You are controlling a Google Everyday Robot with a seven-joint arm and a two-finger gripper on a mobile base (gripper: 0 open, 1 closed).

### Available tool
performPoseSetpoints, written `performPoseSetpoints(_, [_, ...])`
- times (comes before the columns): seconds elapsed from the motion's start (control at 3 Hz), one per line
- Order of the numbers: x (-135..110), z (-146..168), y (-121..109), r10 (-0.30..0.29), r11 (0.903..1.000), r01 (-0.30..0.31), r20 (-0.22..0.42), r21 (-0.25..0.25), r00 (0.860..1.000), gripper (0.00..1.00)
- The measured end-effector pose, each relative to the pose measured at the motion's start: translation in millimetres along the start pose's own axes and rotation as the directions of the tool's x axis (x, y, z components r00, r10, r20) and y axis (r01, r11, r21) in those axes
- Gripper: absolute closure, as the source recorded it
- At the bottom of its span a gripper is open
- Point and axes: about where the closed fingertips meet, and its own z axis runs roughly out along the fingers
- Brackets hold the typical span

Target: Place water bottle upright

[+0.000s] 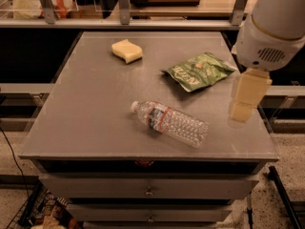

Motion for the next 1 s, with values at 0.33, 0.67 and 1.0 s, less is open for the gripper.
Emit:
performPoseSetpoints(0.33, [-28,33,7,0.055,0.998,-0.058,-0.093,-0.025,0.994,0.0])
performPoseSetpoints(0.67, [-41,71,14,0.141,0.9881,-0.149,-0.169,-0.038,0.976,0.0])
performPoseSetpoints(1.0, [-42,72,13,0.196,0.979,-0.202,-0.166,-0.025,0.967,0.0])
